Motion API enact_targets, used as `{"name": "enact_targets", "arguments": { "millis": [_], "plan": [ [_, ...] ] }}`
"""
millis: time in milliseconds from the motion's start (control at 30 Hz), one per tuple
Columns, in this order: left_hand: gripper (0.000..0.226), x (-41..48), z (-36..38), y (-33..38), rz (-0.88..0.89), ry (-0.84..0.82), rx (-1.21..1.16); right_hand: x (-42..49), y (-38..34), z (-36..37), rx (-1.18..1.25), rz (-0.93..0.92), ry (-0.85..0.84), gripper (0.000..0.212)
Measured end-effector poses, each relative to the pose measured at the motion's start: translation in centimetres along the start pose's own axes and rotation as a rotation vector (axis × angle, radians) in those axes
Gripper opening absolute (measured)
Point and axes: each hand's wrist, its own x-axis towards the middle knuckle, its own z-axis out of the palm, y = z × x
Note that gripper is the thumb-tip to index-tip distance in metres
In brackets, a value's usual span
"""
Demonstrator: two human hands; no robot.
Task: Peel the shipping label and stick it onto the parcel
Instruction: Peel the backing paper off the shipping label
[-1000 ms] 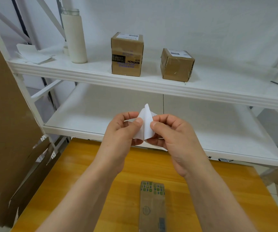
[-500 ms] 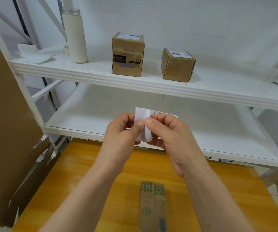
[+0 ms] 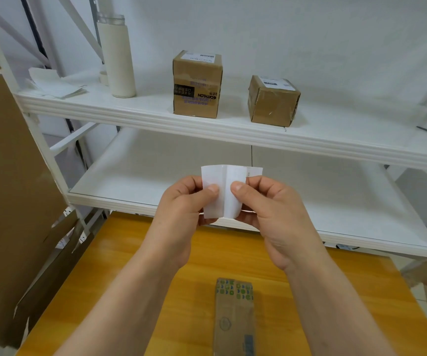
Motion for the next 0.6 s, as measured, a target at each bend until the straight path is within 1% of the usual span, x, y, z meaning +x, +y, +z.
{"name": "enact_targets", "arguments": {
  "millis": [167, 333, 467, 600],
  "plan": [
    [0.016, -0.06, -0.06, -0.08, -0.030, 0.008, -0.025, -0.10, 0.09, -0.23, 0.043, 0.033, -0.005, 0.011],
    [0.024, -0.15, 0.12, -0.31, -0.023, 0.055, -0.030, -0.14, 0.20, -0.27, 0.039, 0.035, -0.001, 0.007],
    [0.029, -0.24, 0.23, -0.44, -0.029, 0.058, -0.042, -0.33, 0.26, -0.30, 0.018, 0.023, 0.008, 0.006],
    [0.036, -0.46, 0.25, -0.34, -0.033, 0.005, -0.053, -0.62, 0.15, -0.13, -0.004, 0.014, 0.002, 0.017]
  ]
}}
